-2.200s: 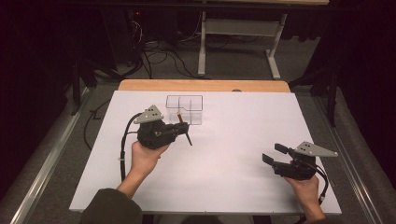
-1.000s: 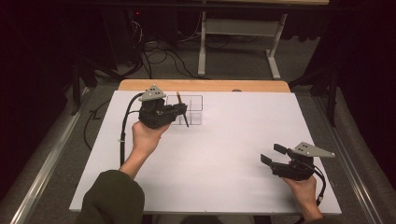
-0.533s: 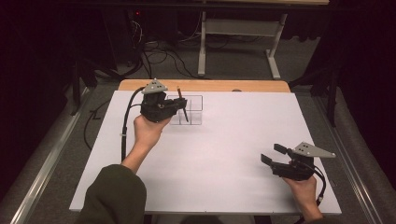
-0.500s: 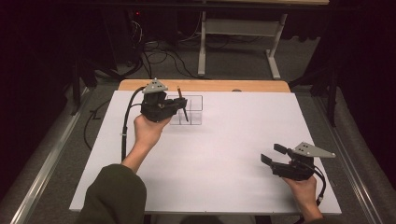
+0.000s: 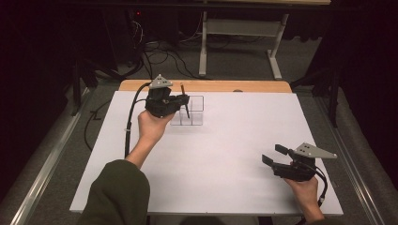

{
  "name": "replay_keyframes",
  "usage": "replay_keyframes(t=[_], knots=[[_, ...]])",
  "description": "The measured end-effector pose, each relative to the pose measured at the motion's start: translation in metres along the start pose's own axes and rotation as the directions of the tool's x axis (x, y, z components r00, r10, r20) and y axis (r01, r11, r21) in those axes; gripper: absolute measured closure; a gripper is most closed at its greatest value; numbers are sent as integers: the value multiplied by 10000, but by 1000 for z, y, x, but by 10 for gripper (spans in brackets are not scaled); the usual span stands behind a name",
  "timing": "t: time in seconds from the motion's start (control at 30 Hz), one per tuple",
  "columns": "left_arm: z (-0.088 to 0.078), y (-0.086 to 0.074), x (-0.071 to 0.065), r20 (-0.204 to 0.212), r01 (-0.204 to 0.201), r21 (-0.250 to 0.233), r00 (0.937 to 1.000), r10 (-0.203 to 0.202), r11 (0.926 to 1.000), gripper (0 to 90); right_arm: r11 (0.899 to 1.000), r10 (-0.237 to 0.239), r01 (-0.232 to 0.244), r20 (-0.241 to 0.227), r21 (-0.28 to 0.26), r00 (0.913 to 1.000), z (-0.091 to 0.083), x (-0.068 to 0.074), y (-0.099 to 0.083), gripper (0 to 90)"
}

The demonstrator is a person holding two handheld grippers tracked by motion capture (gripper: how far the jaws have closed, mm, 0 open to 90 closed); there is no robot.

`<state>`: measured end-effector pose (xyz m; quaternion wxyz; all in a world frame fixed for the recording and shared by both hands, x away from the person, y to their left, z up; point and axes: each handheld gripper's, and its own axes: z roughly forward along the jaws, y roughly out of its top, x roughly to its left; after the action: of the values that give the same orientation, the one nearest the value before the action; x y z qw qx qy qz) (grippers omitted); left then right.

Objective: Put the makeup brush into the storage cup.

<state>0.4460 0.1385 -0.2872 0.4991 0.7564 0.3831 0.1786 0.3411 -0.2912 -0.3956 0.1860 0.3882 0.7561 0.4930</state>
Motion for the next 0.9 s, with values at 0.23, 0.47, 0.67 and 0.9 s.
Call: replay_keyframes(t=[0.23,0.47,0.67,0.9], knots=[[11,5,2,-228,-17,113,9997,19,9999,826,10000,-39,39,12,-9,10000,0,0,0,290],[17,10,3,-427,-121,211,9990,130,9997,826,10000,-50,50,29,38,10000,1,1,0,290],[21,13,6,-624,-34,240,9980,49,9997,826,10000,-35,35,40,16,10000,0,1,0,290],[26,18,11,-860,73,242,9963,-52,9997,826,10000,-93,93,0,-7,10000,1,1,0,291]])
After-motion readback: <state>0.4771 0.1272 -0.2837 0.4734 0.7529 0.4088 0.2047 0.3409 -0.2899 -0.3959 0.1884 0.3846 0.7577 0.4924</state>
